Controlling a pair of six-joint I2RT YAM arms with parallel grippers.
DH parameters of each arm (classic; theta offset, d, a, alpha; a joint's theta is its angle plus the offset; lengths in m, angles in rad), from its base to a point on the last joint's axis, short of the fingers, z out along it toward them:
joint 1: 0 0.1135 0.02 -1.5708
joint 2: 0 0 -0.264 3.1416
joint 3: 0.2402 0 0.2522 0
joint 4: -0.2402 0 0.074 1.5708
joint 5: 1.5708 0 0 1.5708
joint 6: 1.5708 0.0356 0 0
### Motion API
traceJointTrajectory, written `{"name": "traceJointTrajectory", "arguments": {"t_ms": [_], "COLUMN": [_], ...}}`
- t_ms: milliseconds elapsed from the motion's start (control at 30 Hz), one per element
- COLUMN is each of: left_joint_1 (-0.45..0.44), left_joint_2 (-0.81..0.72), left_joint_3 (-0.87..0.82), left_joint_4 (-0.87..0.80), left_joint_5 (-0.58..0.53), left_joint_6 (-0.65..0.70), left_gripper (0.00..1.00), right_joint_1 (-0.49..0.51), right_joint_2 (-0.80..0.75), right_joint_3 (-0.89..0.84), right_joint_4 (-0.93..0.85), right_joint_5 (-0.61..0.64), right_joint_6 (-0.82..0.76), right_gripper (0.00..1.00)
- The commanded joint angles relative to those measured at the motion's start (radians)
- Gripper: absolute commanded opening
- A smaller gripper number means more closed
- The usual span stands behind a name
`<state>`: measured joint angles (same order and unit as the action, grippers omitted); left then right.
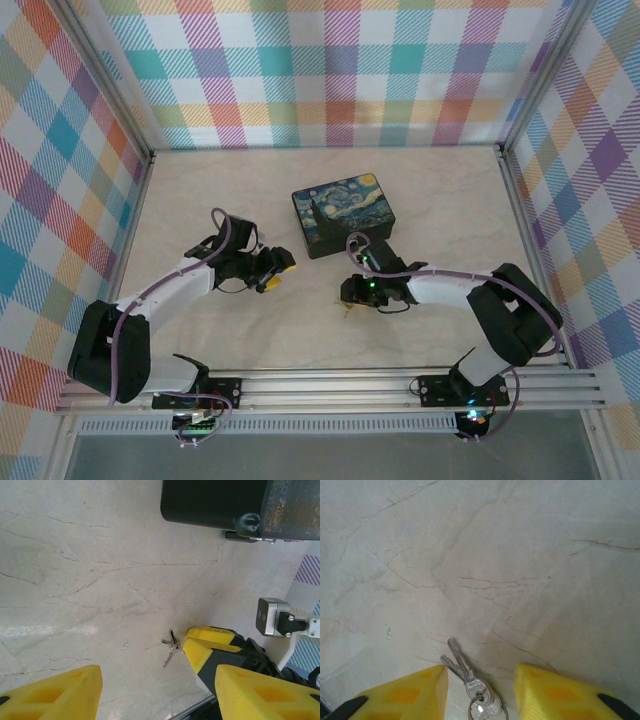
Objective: Unlock the padlock with the key
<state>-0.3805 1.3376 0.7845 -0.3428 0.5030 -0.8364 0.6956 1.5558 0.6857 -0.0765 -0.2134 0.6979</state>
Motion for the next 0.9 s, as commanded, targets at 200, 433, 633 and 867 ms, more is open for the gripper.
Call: {"name": "traceJointTrajectory", "arguments": {"t_ms": [200,433,633,867], "left_joint_1": [0.011,0.017,0.032,0.047], "left_joint_2": [-0.041,-0.046,-0.029,-0.047], "left_joint_3": [0.022,0.019,0.053,0.061], "left_joint_4": [-0.044,-0.043,-0.071,-0.075], "left_joint_5": [-0.014,-0.001,0.028,0.036], "left_joint_6": [0.039,0.046,0.071,0.088], "left_gripper": [0.62,0.62,0.62,0.62], "right_joint_1": [0.08,0.155,0.213,0.219], "right_joint_2": [0.036,0.073,0.138,0.146], "right_joint_3": [0.122,0.156,0.174,0.189], "right_joint_4": [-0.208,-0.269,-0.301,-0.344], "right_joint_5": [0.194,0.325,0.406,0.468], "right_joint_6": [-0.077,-0.04,0.041,0.073], "right_gripper": [0.46,0.44,0.4,0.39]}}
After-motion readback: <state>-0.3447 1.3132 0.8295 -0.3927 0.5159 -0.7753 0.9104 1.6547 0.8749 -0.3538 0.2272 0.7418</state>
